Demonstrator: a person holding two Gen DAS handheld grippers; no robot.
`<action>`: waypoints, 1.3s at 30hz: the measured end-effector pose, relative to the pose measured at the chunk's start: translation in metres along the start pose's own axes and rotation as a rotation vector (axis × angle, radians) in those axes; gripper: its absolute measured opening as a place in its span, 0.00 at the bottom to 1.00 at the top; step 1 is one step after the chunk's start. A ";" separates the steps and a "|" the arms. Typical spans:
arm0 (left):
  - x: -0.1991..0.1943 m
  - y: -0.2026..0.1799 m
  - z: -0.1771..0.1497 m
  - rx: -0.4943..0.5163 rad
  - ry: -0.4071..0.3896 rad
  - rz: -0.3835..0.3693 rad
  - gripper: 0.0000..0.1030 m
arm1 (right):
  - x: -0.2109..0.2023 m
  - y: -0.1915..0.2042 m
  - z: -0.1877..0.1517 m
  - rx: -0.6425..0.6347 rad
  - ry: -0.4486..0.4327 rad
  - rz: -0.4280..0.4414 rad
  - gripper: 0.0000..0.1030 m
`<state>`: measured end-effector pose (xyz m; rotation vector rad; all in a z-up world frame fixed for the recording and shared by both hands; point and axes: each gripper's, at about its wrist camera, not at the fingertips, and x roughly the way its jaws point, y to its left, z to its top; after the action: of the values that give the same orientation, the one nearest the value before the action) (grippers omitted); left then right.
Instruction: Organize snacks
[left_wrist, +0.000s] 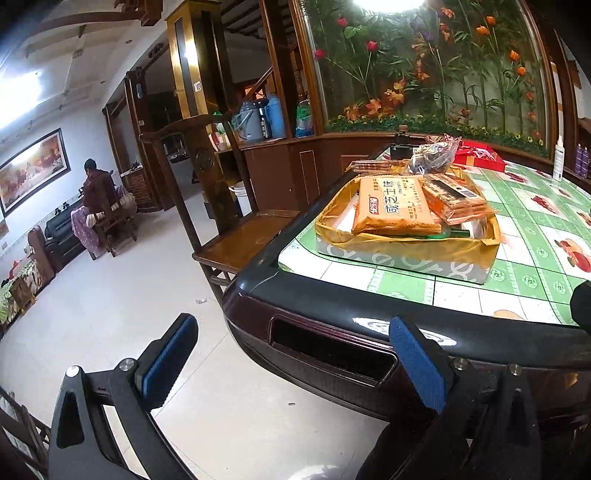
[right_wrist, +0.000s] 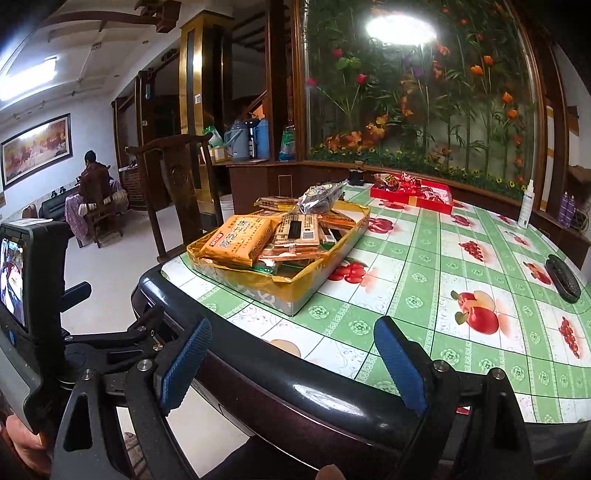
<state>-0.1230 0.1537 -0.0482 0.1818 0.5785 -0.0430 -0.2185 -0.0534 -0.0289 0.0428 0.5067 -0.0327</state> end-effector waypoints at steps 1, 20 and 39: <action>0.000 0.000 0.000 0.001 0.001 -0.001 1.00 | 0.001 0.000 0.000 0.001 0.005 -0.002 0.90; 0.003 -0.001 -0.003 0.014 0.009 0.007 1.00 | 0.006 0.008 -0.002 -0.062 0.034 -0.131 0.90; 0.003 -0.001 -0.004 0.013 0.015 0.013 1.00 | 0.009 0.016 -0.004 -0.110 0.048 -0.180 0.90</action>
<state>-0.1229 0.1534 -0.0536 0.1986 0.5917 -0.0331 -0.2117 -0.0372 -0.0359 -0.1100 0.5588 -0.1802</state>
